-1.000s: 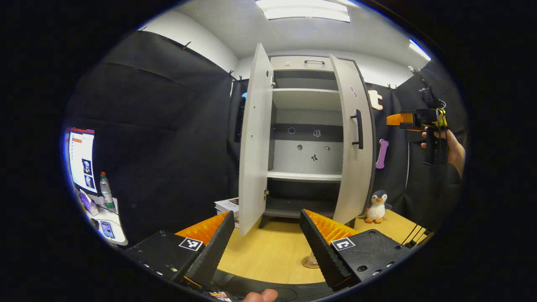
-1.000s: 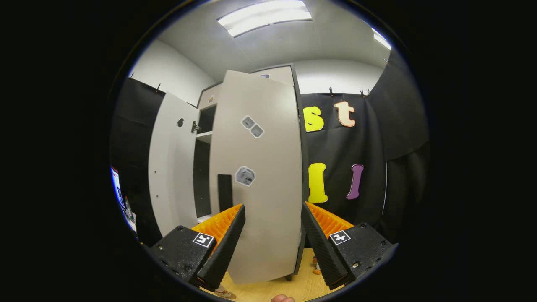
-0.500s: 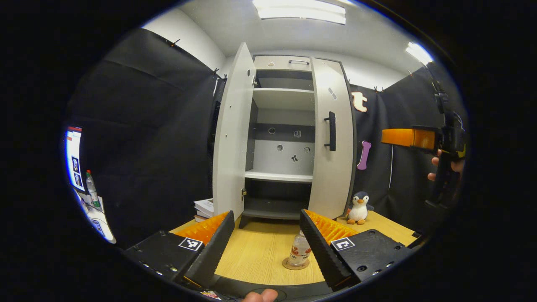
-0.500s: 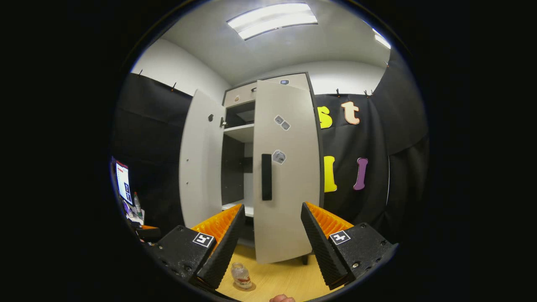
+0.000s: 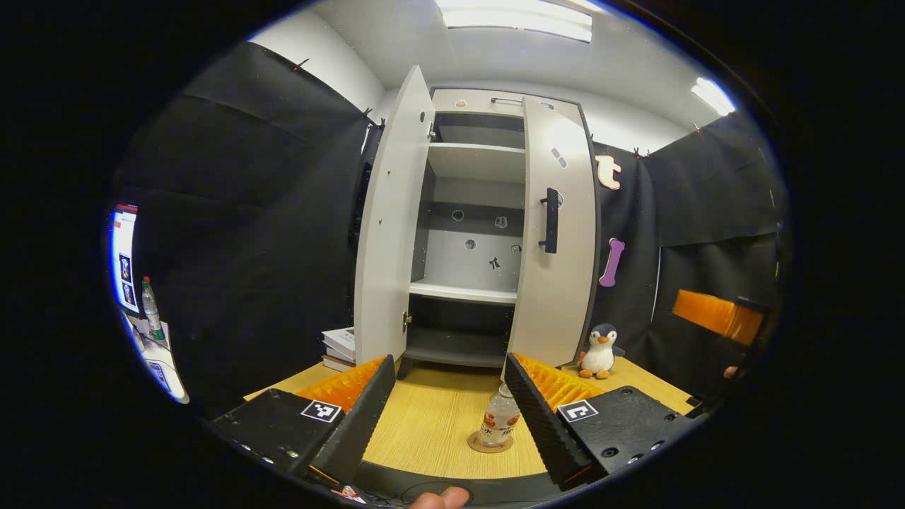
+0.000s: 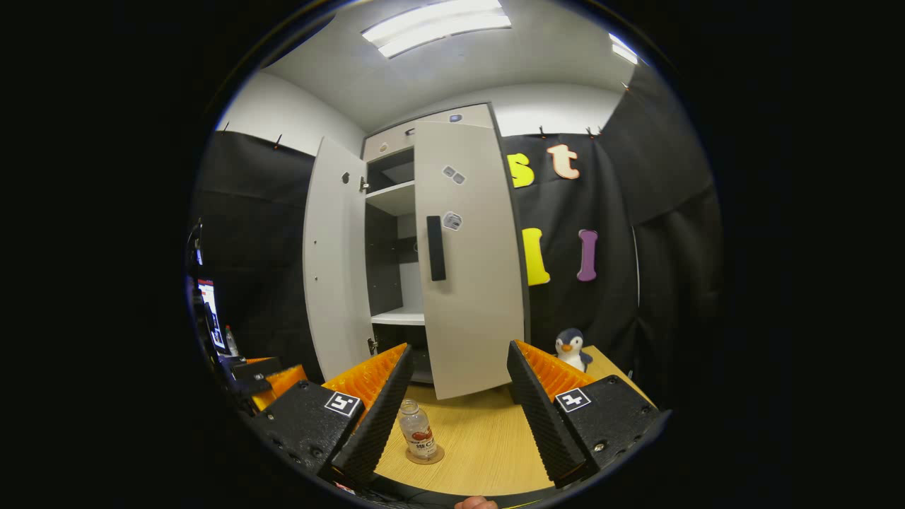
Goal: Grasp the bottle in the cabinet with the left hand and place it on the coaster, then close the right door with the right hand and the left door with the left hand.
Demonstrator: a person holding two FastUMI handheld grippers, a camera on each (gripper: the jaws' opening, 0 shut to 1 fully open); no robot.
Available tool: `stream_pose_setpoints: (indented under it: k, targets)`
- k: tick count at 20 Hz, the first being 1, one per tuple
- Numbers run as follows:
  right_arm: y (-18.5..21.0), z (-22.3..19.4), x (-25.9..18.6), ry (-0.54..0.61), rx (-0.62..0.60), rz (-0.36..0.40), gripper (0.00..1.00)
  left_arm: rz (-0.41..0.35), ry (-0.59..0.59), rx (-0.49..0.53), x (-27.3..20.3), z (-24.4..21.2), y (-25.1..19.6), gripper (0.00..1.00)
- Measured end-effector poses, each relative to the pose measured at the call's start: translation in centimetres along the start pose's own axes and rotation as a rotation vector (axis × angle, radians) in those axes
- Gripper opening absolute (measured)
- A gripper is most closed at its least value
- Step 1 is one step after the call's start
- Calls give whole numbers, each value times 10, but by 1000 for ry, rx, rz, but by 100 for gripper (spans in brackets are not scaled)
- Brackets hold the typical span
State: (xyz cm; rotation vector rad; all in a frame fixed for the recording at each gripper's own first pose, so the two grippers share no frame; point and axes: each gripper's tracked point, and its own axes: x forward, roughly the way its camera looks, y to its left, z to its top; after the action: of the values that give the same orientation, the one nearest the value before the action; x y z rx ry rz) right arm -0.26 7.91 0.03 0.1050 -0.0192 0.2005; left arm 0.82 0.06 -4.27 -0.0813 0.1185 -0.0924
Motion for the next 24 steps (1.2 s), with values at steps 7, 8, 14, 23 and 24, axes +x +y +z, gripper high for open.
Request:
stream_pose_setpoints:
  k: [7, 8, 14, 23, 24]
  targets:
    - [-13, 25, -10, -79, -22, -20, 83, 87, -169, -168, 43, 120, 71, 97]
    - [-15, 25, -10, -80, -17, -24, 82, 108, -188, -181, 52, 134, 89, 95]
    - [-24, 21, -16, -63, -2, -60, 82, 170, -194, -251, 123, 181, 183, 95]
    - [-52, 30, -18, -81, -9, -157, 82, 233, -152, -314, 197, 174, 232, 96]
    - [-56, 30, -17, -80, -8, -166, 82, 236, -158, -309, 200, 178, 226, 95]
